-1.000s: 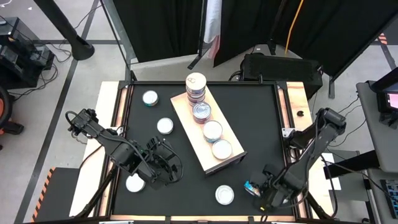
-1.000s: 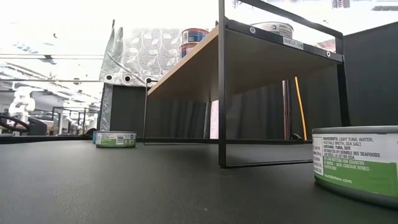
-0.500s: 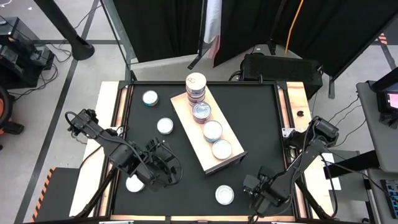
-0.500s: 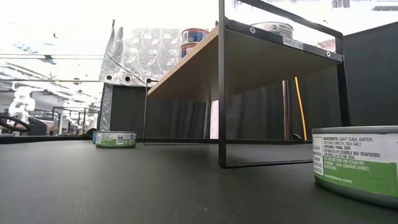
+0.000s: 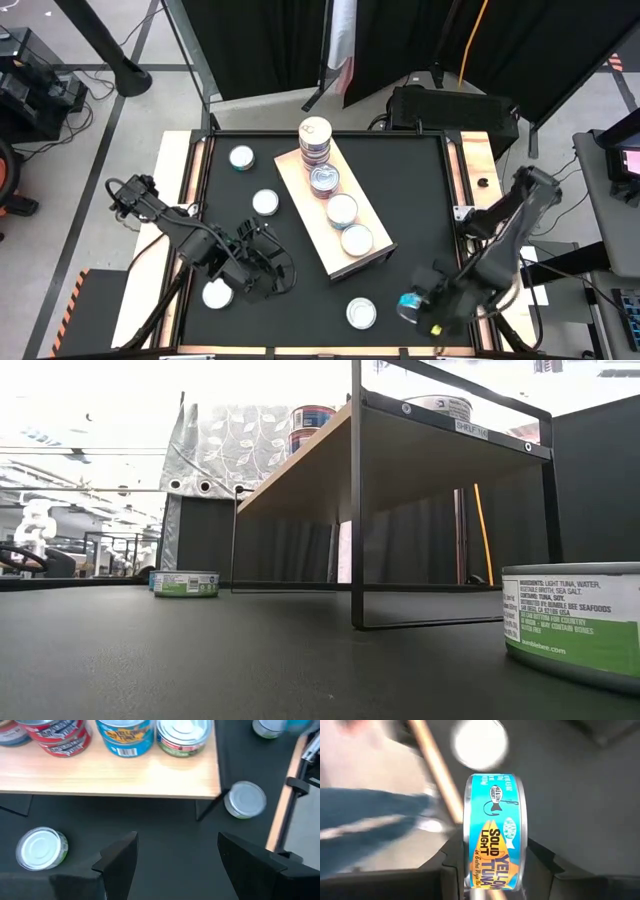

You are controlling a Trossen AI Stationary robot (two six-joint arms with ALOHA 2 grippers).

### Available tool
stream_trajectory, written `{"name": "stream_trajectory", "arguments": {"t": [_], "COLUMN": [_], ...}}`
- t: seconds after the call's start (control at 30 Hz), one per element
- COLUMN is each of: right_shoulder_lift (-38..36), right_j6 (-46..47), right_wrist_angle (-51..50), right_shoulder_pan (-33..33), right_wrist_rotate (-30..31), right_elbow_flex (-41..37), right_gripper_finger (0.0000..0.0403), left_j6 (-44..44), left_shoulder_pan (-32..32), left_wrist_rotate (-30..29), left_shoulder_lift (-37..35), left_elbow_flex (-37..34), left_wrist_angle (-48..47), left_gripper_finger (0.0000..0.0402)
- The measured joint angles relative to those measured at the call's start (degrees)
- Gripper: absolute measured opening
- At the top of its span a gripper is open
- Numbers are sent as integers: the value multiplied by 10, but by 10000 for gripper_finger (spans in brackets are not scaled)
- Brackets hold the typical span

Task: Stack canned seafood by type on shelf
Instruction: Stack the yellow-blue tuna can on top of the stacked yellow-blue tuna can on the shelf

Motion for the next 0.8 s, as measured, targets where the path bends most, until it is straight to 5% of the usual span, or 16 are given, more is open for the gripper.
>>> {"name": "stream_trajectory", "arguments": {"t": [0.13,0.23,0.47,0.6,0.8], "right_shoulder_lift": [-46,-64,-53,-27,38], "right_j6": [-54,-158,-669,-857,-958], "right_wrist_angle": [-2,-2,141,215,156], "right_shoulder_pan": [-8,-31,-153,-237,-291], "right_wrist_rotate": [61,174,439,454,444], "right_elbow_flex": [88,151,213,213,213], "right_gripper_finger": [113,113,118,137,135], "left_j6": [-2,-15,-66,-107,-155], "left_shoulder_pan": [15,27,55,60,53], "left_wrist_rotate": [0,1,17,35,35], "left_shoulder_lift": [-3,-12,-38,-53,-63], "left_elbow_flex": [0,0,0,0,0], "left_wrist_angle": [-6,-6,-46,-93,-165], "left_gripper_finger": [271,271,271,271,271]}}
